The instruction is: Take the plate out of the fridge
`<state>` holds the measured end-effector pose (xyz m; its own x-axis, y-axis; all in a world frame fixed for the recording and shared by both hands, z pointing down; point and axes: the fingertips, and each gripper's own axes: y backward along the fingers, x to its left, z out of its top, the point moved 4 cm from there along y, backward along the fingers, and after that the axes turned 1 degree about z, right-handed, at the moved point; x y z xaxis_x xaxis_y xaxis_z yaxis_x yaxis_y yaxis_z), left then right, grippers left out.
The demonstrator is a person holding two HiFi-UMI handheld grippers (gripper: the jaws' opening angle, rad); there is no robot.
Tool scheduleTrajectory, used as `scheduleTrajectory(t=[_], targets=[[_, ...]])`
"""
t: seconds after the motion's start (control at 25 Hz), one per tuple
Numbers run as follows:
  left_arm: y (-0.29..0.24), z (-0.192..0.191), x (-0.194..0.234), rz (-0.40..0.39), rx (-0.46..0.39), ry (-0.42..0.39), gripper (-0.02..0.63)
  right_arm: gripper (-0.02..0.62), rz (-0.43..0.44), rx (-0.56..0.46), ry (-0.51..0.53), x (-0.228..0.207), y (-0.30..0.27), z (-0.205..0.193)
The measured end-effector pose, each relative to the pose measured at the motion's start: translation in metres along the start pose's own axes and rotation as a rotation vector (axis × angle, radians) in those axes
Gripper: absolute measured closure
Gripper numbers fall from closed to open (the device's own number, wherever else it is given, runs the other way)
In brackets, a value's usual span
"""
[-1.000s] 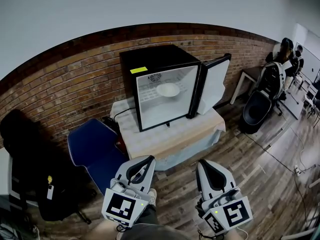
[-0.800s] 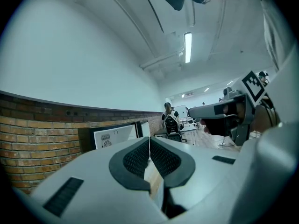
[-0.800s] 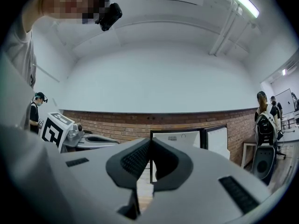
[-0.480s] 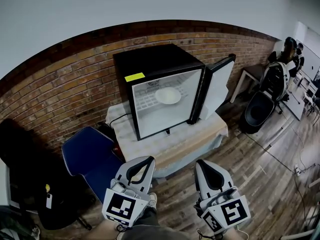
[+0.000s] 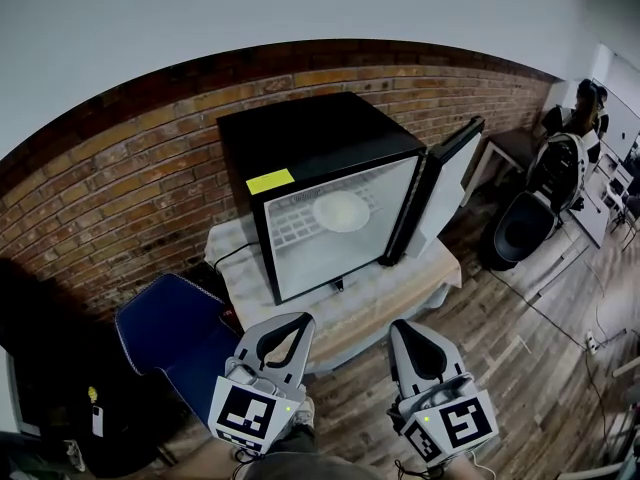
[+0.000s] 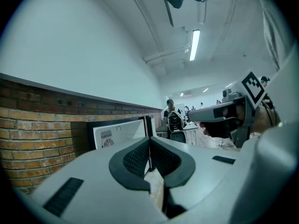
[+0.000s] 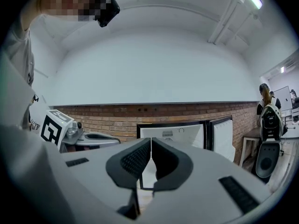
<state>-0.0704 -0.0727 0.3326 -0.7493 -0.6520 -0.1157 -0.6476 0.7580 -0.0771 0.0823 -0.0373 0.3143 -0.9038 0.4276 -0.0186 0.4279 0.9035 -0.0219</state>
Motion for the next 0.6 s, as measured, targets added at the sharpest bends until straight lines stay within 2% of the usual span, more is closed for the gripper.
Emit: scheduleTrajectory(t=[0.48, 0.6], targets=[[-0.065, -0.007, 0.06, -0.079, 0.0, -0.004, 0.587, 0.565, -0.075, 0.041, -0.011, -0.03, -0.085, -0.001], [-0.078, -0.01, 0.072, -0.092, -0.001, -0.01, 0.588, 0.565, -0.063, 0.037, -0.029, -0.034, -0.103, -0.003]])
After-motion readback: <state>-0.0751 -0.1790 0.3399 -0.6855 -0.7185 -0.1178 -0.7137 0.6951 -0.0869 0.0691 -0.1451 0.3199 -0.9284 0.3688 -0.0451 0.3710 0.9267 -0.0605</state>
